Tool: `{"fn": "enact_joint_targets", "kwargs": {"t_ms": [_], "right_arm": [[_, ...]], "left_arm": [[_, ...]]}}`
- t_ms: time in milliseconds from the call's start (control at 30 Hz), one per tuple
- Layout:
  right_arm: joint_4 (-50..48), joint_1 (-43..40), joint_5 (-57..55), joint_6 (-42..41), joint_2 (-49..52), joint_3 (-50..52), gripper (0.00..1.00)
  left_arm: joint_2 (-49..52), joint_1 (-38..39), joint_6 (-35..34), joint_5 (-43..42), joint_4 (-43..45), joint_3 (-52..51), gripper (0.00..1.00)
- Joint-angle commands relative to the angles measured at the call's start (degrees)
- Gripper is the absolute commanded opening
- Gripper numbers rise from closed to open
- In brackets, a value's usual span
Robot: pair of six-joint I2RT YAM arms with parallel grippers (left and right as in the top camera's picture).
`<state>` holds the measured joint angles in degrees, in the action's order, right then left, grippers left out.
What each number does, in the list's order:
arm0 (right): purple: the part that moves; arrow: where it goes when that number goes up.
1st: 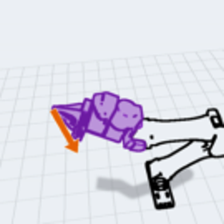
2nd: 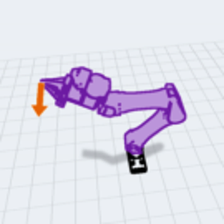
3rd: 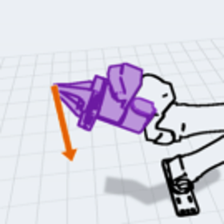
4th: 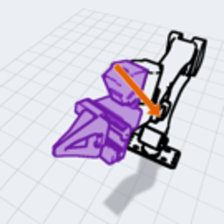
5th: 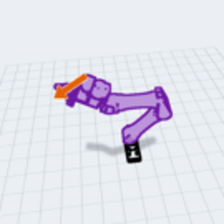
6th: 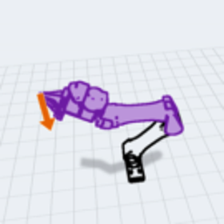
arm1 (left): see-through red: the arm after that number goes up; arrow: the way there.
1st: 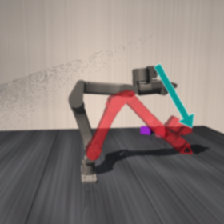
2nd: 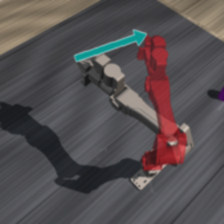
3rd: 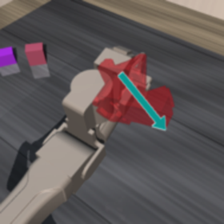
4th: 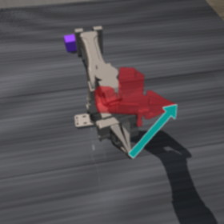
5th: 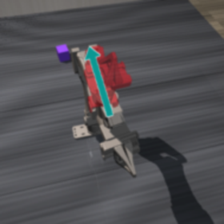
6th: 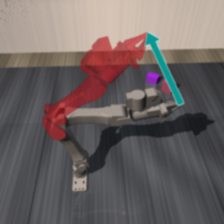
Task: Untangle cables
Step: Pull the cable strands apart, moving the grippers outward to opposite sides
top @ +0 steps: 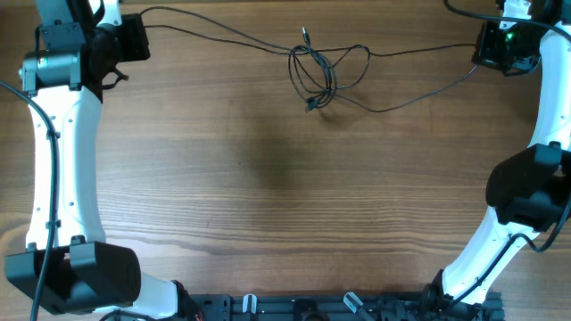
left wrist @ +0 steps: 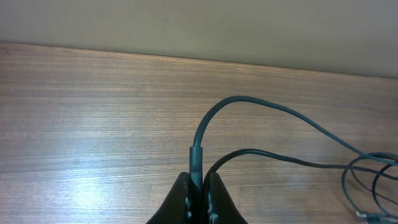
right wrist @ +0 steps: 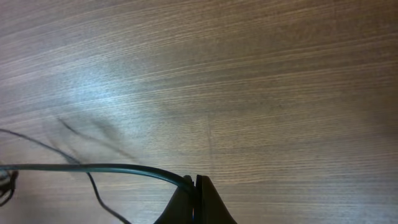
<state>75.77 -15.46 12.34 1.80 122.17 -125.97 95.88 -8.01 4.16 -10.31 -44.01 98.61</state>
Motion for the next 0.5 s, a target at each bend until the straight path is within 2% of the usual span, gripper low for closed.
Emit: {"fn": "enact_joint_targets", "kwargs": {"t_ms": [0,267,467], "right_arm": [[-0.3,-1.4,-2.3,-0.7,0.1,0.0,0.04],[-0.3,-3.0,-1.9,-0.9,0.1,0.0,0.04],[0.1,-1.8,2.0,-0.3,0.1,0.0,0.05]], "left_arm": [[-1.7,-2.0,-0.6,1.6,0.7,0.4,0.04],[-1.7,-4.4,-0.6,1.6,0.7,0.4,0.04],[-1.7,-3.1,-0.8,-2.8,-0.8,0.4,0.04]]}}
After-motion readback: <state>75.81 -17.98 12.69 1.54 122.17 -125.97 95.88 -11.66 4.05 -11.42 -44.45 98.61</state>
